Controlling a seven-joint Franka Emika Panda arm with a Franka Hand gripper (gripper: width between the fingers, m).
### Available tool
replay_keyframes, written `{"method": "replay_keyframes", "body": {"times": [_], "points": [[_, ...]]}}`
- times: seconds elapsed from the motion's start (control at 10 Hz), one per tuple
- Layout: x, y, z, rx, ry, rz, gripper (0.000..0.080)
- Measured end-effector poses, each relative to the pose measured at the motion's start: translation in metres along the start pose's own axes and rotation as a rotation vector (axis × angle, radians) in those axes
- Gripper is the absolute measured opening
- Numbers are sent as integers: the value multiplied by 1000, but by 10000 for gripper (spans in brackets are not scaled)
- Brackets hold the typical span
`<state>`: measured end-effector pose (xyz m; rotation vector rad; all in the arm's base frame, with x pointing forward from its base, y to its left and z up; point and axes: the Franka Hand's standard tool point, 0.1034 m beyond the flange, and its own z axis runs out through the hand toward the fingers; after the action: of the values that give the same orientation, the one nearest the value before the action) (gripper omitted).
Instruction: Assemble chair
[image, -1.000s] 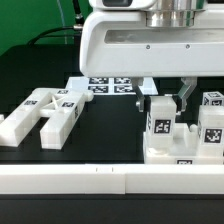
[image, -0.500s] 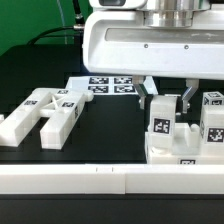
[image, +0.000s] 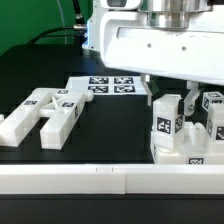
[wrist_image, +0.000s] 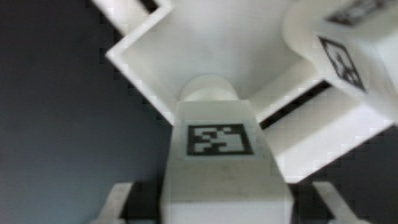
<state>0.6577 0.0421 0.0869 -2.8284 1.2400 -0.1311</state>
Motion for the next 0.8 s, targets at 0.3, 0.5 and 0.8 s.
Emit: {"method": "replay_keyframes", "body": {"times": [0.3, 0.5, 0.8], "points": [[-3, -3, 0, 6, -14, 273, 291], [-3, -3, 0, 7, -15, 387, 291], [-3, -3, 1, 8, -13, 323, 541]]}}
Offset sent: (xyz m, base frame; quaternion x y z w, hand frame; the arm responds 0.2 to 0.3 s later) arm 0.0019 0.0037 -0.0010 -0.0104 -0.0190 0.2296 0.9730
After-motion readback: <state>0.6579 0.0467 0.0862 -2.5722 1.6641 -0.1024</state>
